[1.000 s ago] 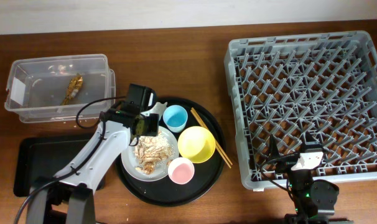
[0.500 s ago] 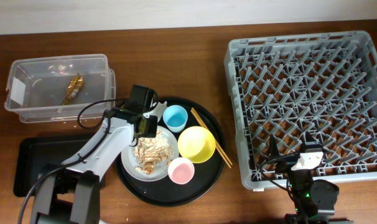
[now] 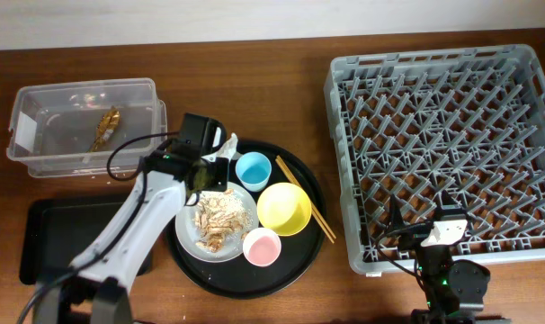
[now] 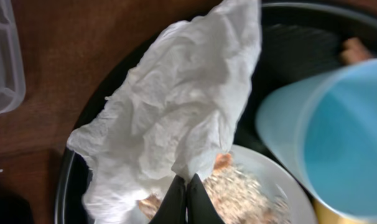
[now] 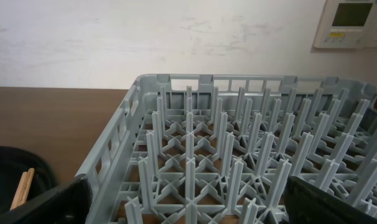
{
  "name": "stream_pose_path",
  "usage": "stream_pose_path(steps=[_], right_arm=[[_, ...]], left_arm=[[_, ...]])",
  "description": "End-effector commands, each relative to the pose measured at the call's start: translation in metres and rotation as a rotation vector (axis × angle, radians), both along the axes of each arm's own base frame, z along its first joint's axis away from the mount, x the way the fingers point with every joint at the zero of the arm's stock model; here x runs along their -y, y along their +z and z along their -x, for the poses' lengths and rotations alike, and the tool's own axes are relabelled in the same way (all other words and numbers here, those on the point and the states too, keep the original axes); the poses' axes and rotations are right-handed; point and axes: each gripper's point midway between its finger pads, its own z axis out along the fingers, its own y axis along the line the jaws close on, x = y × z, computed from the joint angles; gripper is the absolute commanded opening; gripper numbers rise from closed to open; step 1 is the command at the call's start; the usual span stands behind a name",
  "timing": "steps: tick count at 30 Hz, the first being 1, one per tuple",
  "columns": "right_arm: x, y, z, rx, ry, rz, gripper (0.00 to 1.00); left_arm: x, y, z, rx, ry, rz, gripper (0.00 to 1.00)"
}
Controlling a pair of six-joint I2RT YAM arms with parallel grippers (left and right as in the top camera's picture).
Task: Sort waste into correct bins and load items into the dishwasher rack
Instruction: 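Return the left gripper to the tray and grasp the white tissue, then carry the tissue left and release it into the clear bin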
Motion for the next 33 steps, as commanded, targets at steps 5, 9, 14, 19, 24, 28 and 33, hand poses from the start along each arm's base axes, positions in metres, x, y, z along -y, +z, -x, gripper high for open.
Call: stream_pose_path(steps=[5,9,14,19,24,28,33], right_arm=[[0.000,-0.003,0.000,-0.006,-0.003,0.006,0.99],[0.000,-0.003,0.000,-0.005,-0.003,0.006,0.99],[0.000,-0.003,0.000,-0.005,-0.003,0.006,0.99],[0.000,-0.003,0.000,-0.005,-0.003,0.007,0.99],[0.000,-0.003,0.000,-0.005,-0.003,0.007,0.99],[0.000,-0.003,0.000,-0.005,-0.003,0.007,0.98],[0.000,-0.003,0.000,-0.005,-0.003,0.007,0.99]], left_arm=[[0.001,0.068,-0.004,0.169,0.007,0.094,0.00],[-0.026,0.110,-0.016,0.304,0.082,0.122,0.00],[-0.070,0.165,-0.048,0.553,0.210,0.159,0.00],[-0.143,0.204,-0.067,0.764,0.521,0.092,0.00],[-0.198,0.171,-0.088,0.745,0.666,-0.006,0.00],[-0.208,0.132,-0.106,0.678,0.682,-0.027,0.72],[-0.174,0.168,-0.087,0.696,0.563,0.108,0.76]])
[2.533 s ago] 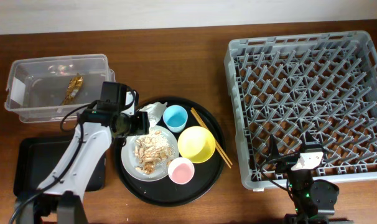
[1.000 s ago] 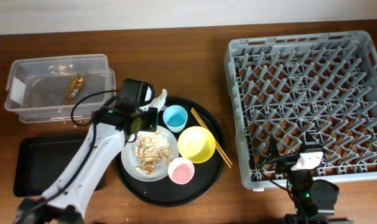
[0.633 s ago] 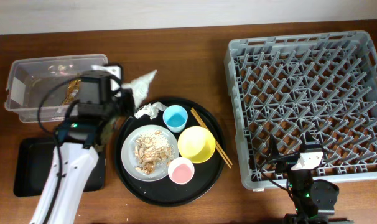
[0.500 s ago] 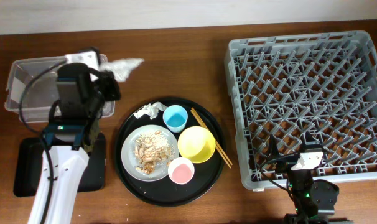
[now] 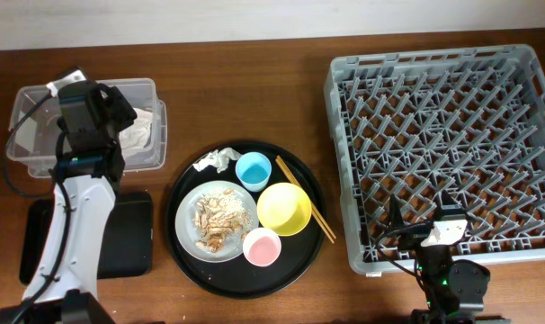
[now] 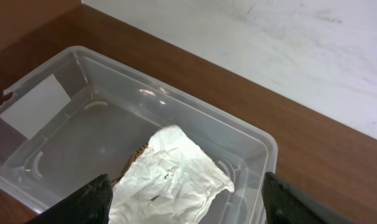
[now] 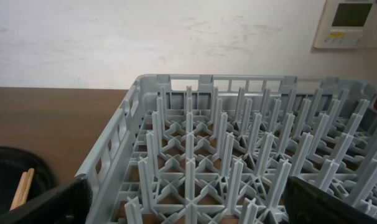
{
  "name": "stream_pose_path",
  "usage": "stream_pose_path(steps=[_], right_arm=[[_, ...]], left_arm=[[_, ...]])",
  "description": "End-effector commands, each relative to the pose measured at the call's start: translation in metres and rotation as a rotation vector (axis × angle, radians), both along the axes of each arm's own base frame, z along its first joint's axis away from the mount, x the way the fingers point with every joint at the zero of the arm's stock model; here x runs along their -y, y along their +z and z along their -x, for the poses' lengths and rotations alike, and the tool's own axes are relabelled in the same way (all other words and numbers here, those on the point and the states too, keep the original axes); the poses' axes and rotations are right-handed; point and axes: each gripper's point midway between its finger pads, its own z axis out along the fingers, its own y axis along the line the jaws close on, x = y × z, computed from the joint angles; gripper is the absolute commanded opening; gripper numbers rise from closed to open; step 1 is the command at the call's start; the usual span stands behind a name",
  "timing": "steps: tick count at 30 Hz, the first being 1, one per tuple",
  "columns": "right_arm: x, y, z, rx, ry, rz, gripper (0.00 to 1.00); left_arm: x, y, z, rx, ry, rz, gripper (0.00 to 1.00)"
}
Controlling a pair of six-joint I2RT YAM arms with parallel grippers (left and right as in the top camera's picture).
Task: Sort waste into correct bins and load items into the dishwasher rack
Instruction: 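Carry the tissue left and release it into the clear bin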
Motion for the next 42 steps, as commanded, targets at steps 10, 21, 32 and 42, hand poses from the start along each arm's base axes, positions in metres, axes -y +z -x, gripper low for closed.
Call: stream_pose_path(steps=[10,21,32,42], right_arm=[[0.000,-0.003,0.000,-0.005,-0.003,0.007,0.99],[0.000,-0.003,0.000,-0.005,-0.003,0.007,0.99],[0.000,-0.003,0.000,-0.005,-0.003,0.007,0.99],[0.000,-0.003,0.000,-0.005,-0.003,0.007,0.99]], left_arm=[[0.189,0.013,0.051,-0.112,-0.792,0.128,0.77],[0.195,-0.125,0.047,-0.512,-0.725,0.116,0.83],[0.195,-0.179,0.053,-0.645,-0.665,0.174,0.63],[0.215,-0.184,0.048,-0.620,-0.671,0.180,0.52]])
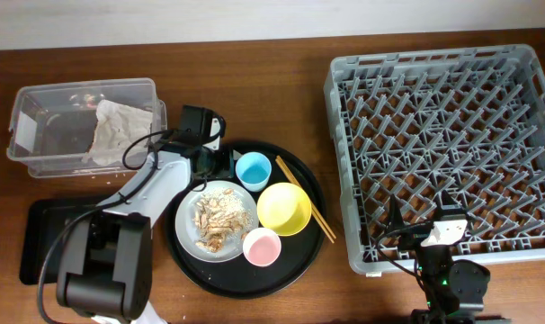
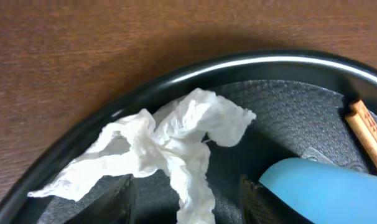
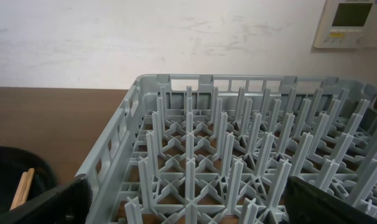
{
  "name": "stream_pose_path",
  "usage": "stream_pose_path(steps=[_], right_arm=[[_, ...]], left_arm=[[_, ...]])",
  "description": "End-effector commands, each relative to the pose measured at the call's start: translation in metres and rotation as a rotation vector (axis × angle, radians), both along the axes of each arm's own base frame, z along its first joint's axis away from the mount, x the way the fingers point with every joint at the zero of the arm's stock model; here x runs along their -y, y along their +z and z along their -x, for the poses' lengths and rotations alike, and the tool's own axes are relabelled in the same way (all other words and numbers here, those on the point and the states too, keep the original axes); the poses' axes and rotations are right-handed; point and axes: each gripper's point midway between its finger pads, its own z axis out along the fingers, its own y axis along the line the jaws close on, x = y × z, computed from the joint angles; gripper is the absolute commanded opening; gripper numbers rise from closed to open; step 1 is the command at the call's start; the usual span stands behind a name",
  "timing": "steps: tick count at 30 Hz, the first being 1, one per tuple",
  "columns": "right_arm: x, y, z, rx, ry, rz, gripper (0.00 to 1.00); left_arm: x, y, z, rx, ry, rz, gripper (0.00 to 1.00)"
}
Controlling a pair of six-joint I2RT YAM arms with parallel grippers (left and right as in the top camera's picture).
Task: Sort waste into correct bins and load items into the dishwasher rack
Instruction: 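Carry the tissue left and release it into the clear bin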
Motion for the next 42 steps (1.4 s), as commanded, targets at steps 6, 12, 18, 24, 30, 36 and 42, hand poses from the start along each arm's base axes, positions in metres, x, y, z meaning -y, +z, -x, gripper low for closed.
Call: stream_pose_path(steps=[6,12,18,24,30,36,42], right_arm=[[0.000,-0.003,0.000,-0.006,-0.003,0.008,0.99],[0.000,-0.003,0.000,-0.005,-0.003,0.007,0.99],[0.000,-0.003,0.000,-0.005,-0.003,0.008,0.99],[0.000,-0.003,0.000,-0.005,-0.003,0.008,0.99],[0.000,-0.003,0.000,-0.005,-0.003,0.008,0.99],[0.000,-0.003,0.000,-0.005,-0.003,0.007,0.99],[0.000,-0.003,0.000,-0.005,-0.003,0.007,0.99]], left_arm=[[-0.002,-0.014,-0.004,-0.027,0.063,0.005,0.42],[0.002,0.004,-0.019,0.023,0.062,0.018,0.01],[0.003,0.085,-0.028,0.162,0.063,0.056,0.01],[-0.077,0.194,-0.026,0.459,0.287,-0.080,0.01],[-0.186,0.202,-0.049,0.557,0.577,-0.216,0.01],[-0.257,0.135,-0.067,0.455,0.727,-0.247,0.74],[-0.239,0.179,-0.056,0.523,0.663,-0.120,0.99]])
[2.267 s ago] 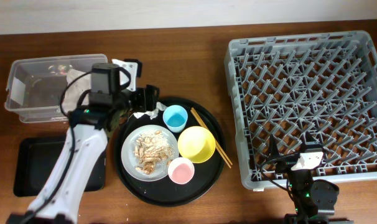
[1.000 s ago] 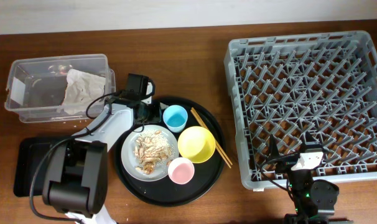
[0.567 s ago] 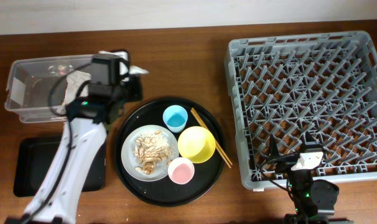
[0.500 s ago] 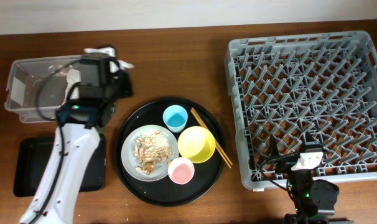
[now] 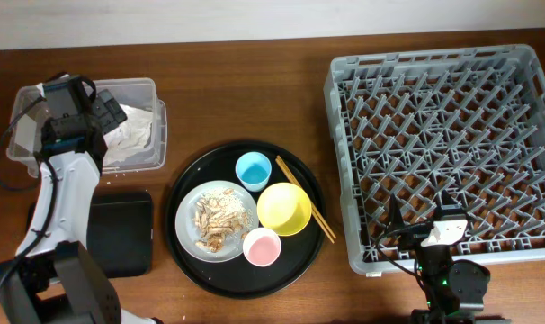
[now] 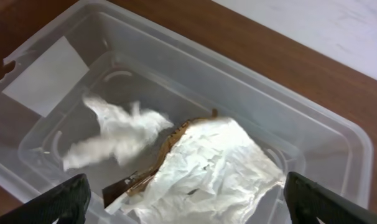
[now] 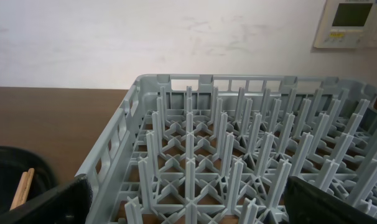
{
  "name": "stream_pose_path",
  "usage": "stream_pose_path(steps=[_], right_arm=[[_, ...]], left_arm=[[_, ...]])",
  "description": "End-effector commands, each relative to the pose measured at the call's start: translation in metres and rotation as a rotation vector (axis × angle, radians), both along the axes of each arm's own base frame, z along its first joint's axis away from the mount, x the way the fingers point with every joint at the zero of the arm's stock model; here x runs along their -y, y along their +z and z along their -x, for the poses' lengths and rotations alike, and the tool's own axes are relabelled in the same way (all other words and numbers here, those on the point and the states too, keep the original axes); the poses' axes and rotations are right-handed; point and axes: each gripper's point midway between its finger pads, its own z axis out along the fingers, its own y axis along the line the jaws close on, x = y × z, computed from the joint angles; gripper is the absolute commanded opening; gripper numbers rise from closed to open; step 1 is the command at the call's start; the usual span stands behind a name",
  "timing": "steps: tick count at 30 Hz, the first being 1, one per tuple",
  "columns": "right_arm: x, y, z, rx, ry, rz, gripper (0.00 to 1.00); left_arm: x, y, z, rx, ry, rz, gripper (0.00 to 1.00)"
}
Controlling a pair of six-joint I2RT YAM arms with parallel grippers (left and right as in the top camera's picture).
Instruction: Sort waste into correct bins and load items into the dishwasher rack
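Observation:
My left gripper (image 5: 109,114) hangs open over the clear plastic bin (image 5: 25,121); its fingers (image 6: 70,199) stand wide apart with nothing between them (image 6: 188,208). In the bin lie a large crumpled white napkin (image 6: 219,165), a small white tissue (image 6: 114,134) that shows blurred, and a brown scrap (image 6: 176,134) under the napkin. The round black tray (image 5: 187,184) carries a plate of food scraps (image 5: 217,220), a blue cup (image 5: 253,169), a yellow bowl (image 5: 284,208), a pink cup (image 5: 262,246) and chopsticks (image 5: 306,198). My right gripper (image 7: 188,208) is open at the front edge of the grey dishwasher rack (image 5: 443,135).
A black rectangular bin (image 5: 120,238) sits on the table in front of the clear bin, left of the tray. The rack (image 7: 238,155) holds nothing among its pegs. Brown tabletop (image 5: 245,99) lies between the bins, tray and rack.
My left gripper was open at the tray's upper left around a small crumpled tissue. Now it is open over the clear bin, the tissue is in the bin, and that tray spot is bare.
First my left gripper was shut on a large napkin on the tray. Then it was open over the clear bin with the napkin inside. Then it was back at the tray by a small tissue, which now lies in the bin too. The right arm stayed still.

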Motion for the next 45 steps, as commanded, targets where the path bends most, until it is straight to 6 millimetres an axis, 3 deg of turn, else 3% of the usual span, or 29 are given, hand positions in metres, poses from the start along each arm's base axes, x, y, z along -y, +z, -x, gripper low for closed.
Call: stream_pose_path(steps=[1,5,6,9,14,16,23,27,28,30,32,33,36,38,43,45], right_arm=[[0.000,-0.003,0.000,-0.005,-0.003,0.007,0.99],[0.000,-0.003,0.000,-0.005,-0.003,0.007,0.99],[0.000,-0.003,0.000,-0.005,-0.003,0.007,0.99],[0.000,-0.003,0.000,-0.005,-0.003,0.007,0.99],[0.000,-0.003,0.000,-0.005,-0.003,0.007,0.99],[0.000,-0.003,0.000,-0.005,-0.003,0.007,0.99],[0.000,-0.003,0.000,-0.005,-0.003,0.007,0.99],[0.000,-0.003,0.000,-0.005,-0.002,0.007,0.99],[-0.008,-0.001,0.000,0.002,0.042,-0.006,0.99],[-0.065,0.021,0.014,0.045,0.380,-0.230,0.99],[-0.119,0.056,0.055,0.000,0.781,-0.519,0.99],[-0.134,0.062,0.075,-0.083,0.913,-0.630,0.99],[-0.127,0.089,0.075,-0.101,0.894,-0.895,0.99],[-0.116,0.115,0.075,-0.014,0.871,-1.006,0.99],[-0.110,0.183,0.089,0.163,0.854,-0.863,0.98],[-0.107,0.199,0.077,0.105,0.754,-0.769,0.99]], left_arm=[[0.022,0.059,0.012,0.121,-0.087,0.054,0.99],[0.036,0.093,0.076,0.092,-0.030,0.127,0.99],[0.036,0.101,0.102,0.064,-0.001,0.110,0.99],[0.024,0.123,0.158,0.042,0.107,0.018,0.99],[0.039,0.139,0.219,0.077,0.152,0.078,0.99],[0.050,0.140,0.227,0.082,0.113,0.112,0.99],[0.059,0.110,0.263,-0.092,0.125,0.142,0.99],[0.060,0.105,0.269,-0.125,0.127,0.148,0.99],[0.060,0.105,0.269,-0.128,0.127,0.148,0.99],[0.060,0.105,0.269,-0.127,0.127,0.148,0.99],[0.060,0.105,0.269,-0.127,0.127,0.148,0.99],[0.060,0.105,0.269,-0.127,0.127,0.148,0.99],[0.060,0.105,0.269,-0.127,0.127,0.148,0.99],[0.060,0.105,0.269,-0.127,0.127,0.148,0.99],[0.060,0.105,0.269,-0.127,0.127,0.148,0.99],[0.060,0.105,0.269,-0.127,0.127,0.148,0.99]])
